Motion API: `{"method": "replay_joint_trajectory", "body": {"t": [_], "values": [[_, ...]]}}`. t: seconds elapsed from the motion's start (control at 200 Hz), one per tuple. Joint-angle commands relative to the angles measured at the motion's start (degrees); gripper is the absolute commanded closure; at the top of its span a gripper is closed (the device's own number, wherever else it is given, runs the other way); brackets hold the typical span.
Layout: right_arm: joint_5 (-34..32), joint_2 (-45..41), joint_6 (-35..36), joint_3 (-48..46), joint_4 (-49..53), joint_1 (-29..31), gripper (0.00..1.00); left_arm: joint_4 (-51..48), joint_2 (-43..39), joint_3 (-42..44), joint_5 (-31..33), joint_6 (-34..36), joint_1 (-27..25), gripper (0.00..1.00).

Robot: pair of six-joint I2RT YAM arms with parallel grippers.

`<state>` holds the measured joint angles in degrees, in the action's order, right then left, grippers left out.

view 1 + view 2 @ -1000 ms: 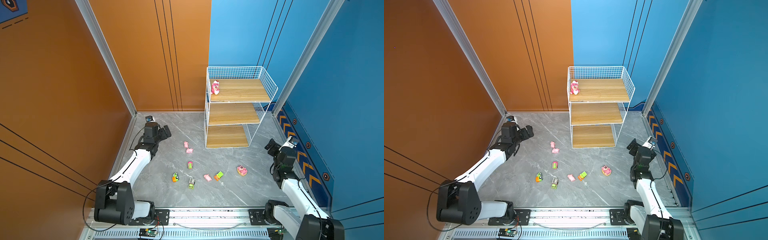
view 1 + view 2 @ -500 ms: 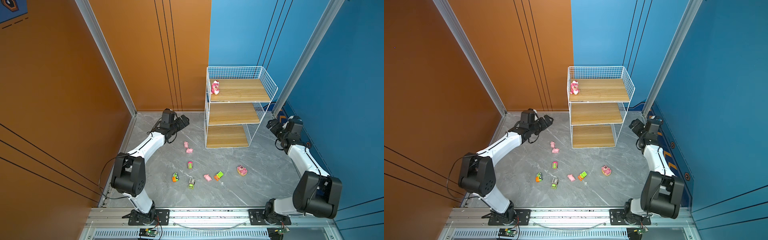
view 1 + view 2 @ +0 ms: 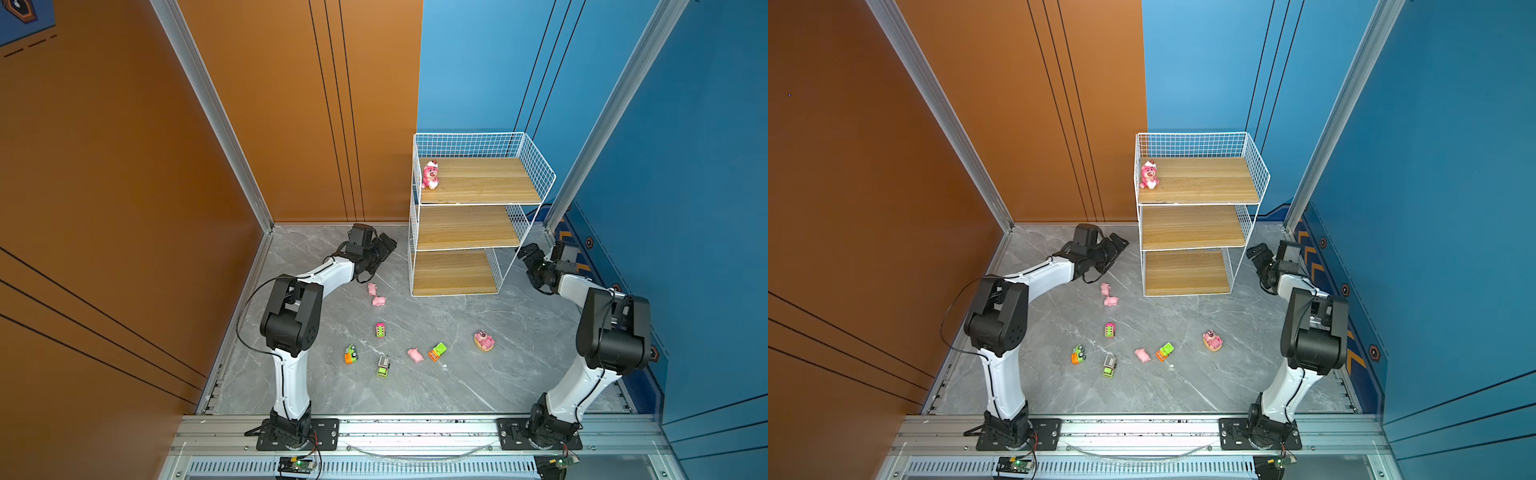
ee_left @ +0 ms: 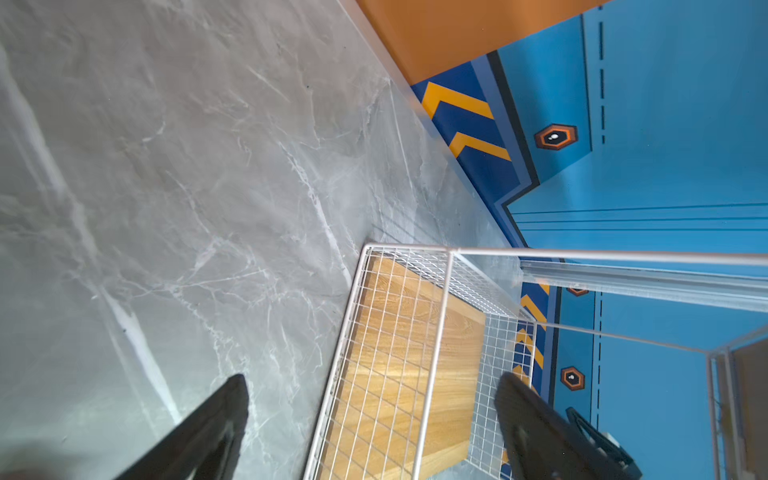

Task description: Place and organize the plastic toys onto the shelf

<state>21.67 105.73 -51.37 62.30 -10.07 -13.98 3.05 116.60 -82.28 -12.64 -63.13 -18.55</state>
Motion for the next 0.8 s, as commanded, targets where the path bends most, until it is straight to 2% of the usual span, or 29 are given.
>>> {"method": "replay_joint_trajectory", "body": {"t": [0.0, 0.45, 0.796], "values": [[2.3, 3.1, -8.7, 0.1, -9.7, 1.7, 0.02, 2.5, 2.2, -3.1, -1.3, -3.9, -0.1, 0.07], [-0.3, 11.5, -26.9, -3.6, -30.5, 8.2, 0.02, 2.7, 5.0, -5.1, 0.6, -5.9, 0.1, 0.07], [-3.3, 12.5, -29.4, -3.3, -32.3, 12.8, 0.02, 2.7, 3.6, -2.7, 0.3, -5.5, 2.3, 0.07]]}}
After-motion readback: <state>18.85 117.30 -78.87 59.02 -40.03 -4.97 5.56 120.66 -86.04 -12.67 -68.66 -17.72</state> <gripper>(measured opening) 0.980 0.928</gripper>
